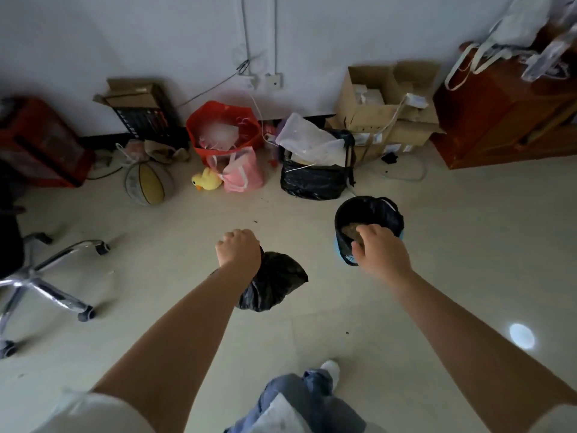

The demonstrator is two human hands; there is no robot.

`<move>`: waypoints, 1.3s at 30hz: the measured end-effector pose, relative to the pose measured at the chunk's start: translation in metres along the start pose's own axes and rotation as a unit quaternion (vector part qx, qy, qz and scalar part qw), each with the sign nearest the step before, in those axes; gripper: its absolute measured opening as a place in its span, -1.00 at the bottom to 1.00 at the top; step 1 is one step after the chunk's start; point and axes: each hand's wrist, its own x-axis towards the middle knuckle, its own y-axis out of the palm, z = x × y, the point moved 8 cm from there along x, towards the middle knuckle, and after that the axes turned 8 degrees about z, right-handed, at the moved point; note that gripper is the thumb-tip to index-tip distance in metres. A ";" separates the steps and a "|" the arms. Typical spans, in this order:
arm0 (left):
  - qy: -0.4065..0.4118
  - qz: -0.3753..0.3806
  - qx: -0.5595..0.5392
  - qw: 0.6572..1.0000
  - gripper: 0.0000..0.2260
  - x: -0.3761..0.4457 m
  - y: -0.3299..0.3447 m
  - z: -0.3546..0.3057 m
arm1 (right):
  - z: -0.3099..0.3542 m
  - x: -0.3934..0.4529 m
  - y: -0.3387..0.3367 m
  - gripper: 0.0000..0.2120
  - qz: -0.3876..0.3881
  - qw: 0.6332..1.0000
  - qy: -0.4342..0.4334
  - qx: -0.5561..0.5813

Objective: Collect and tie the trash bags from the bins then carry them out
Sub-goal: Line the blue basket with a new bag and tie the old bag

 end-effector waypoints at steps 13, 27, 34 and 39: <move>-0.090 0.097 -0.120 0.984 -0.66 0.254 0.043 -0.128 | -0.116 0.254 0.104 -0.67 0.123 0.987 0.017 0.100; -0.139 0.195 -0.091 0.967 -0.73 0.383 0.238 -0.234 | -0.236 0.341 0.320 -0.67 0.293 0.955 -0.036 0.029; -0.111 0.121 -0.058 0.985 -0.64 0.366 0.229 -0.304 | -0.282 0.323 0.321 -0.68 0.301 0.950 -0.078 -0.005; -0.055 0.104 -0.085 0.989 -0.64 0.338 0.204 -0.360 | -0.297 0.332 0.286 -0.69 0.246 0.964 -0.099 -0.006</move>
